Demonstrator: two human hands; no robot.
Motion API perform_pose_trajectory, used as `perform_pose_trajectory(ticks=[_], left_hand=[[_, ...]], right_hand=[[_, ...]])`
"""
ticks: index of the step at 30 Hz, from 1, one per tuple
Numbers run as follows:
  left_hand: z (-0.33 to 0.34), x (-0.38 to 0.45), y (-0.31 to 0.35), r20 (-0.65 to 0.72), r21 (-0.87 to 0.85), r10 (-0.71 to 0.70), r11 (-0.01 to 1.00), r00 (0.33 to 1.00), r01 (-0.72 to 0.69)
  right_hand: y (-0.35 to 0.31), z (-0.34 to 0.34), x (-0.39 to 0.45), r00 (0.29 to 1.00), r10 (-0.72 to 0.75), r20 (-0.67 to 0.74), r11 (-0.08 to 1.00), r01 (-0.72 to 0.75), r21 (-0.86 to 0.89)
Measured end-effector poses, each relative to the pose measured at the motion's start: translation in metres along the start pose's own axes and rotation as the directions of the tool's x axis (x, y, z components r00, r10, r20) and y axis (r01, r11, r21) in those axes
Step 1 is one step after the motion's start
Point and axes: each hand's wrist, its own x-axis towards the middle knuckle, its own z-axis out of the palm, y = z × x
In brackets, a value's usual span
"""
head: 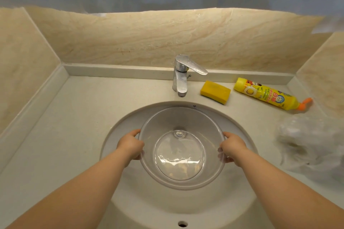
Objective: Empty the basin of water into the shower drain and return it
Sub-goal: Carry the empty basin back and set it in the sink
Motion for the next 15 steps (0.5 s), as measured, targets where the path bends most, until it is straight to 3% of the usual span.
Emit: perform_pose_trajectory(ticks=[15], left_hand=[[0.002,0.0,0.004,-0.003,-0.004,-0.005,1.0,1.0,0.005]], right_hand=[[0.002,0.007,0.006,0.998,0.023,-0.053,0.997,-0.028,-0.077]])
